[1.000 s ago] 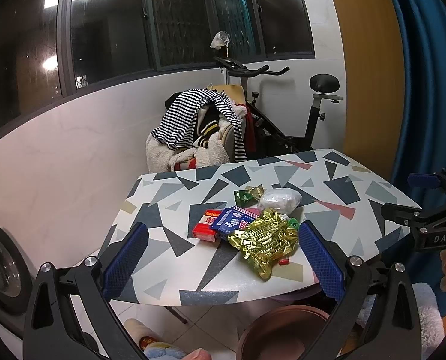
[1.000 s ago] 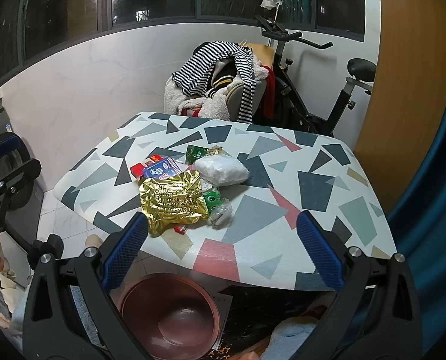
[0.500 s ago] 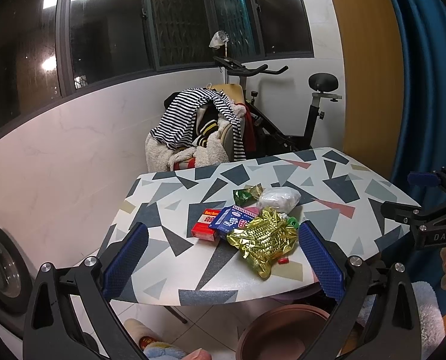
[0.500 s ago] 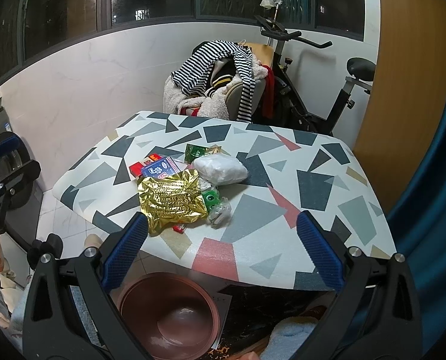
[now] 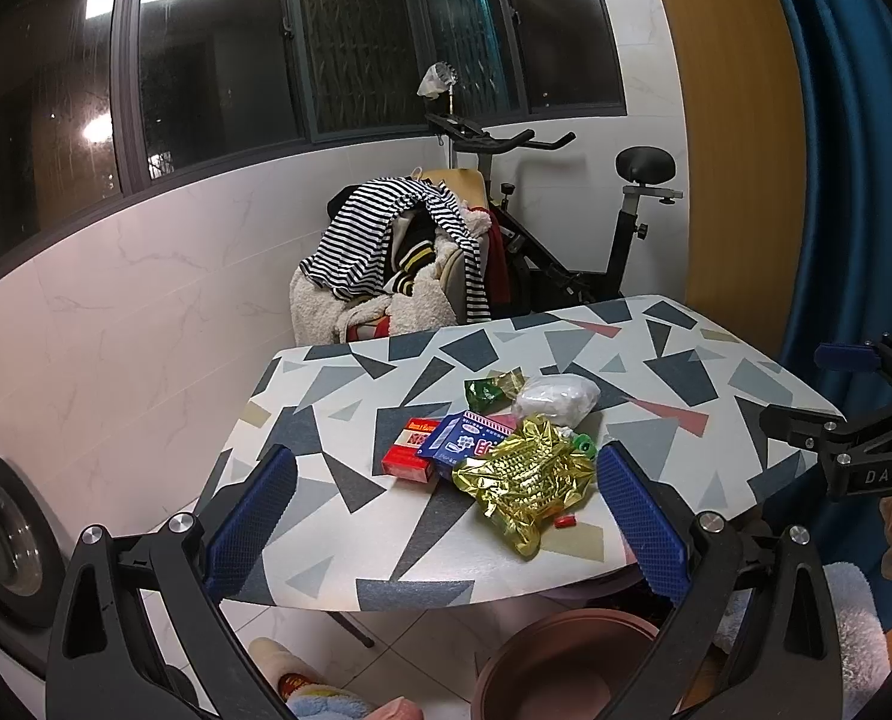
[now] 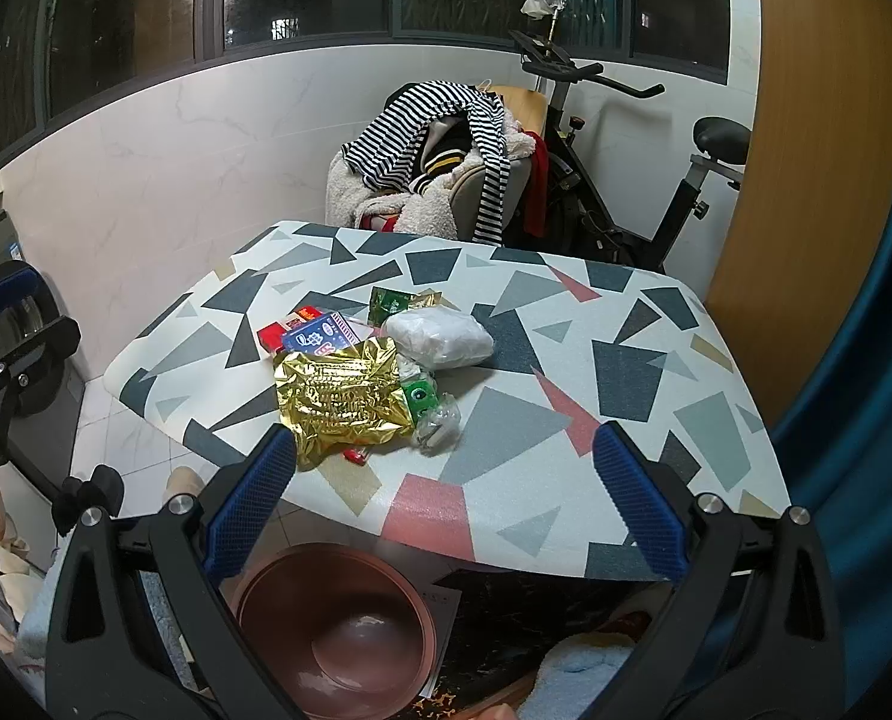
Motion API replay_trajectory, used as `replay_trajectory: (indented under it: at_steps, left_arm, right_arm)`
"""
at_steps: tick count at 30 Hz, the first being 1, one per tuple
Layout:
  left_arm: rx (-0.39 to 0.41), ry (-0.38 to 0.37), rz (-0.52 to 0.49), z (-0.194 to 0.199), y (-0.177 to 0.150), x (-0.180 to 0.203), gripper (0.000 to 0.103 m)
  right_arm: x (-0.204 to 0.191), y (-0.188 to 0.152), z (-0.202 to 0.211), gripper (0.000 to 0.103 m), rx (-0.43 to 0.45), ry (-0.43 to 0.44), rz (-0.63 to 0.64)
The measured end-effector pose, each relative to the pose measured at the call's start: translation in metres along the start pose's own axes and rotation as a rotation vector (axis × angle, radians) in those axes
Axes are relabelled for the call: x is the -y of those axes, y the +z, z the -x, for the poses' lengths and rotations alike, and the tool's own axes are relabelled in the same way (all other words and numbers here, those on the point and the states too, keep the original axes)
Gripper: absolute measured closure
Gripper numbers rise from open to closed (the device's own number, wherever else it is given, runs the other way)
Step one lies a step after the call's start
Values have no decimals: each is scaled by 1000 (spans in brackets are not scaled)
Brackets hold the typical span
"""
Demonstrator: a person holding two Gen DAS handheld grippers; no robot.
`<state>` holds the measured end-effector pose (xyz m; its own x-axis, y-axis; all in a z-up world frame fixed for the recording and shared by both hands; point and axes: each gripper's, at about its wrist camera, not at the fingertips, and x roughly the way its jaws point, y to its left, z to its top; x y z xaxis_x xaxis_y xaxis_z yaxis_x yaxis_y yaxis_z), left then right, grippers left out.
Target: Collect trash
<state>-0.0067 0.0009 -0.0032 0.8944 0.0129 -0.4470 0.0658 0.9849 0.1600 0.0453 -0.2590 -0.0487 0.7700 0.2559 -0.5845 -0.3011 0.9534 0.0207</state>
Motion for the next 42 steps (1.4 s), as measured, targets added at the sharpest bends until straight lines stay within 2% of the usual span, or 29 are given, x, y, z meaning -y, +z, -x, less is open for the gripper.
replay_trajectory:
  at_steps: [32, 36, 38, 40, 42]
  left_arm:
    - [-2, 7, -18, -1, -4, 8, 5]
    - [-79, -77, 21, -22, -10, 0, 5]
    - [-91, -65, 51, -32, -18, -6, 5]
    - [-98, -43, 45, -40, -25, -9, 5]
    - [-118, -52, 34, -51, -32, -11, 5]
  right_arm:
    - [0, -3, 0, 6, 3, 2, 14]
    - [-1, -7, -5, 6, 6, 7, 8]
    - [1, -11, -12, 6, -3, 20, -3]
    - [1, -18, -22, 6, -5, 26, -12]
    - [4, -24, -32, 6, -13, 31, -26]
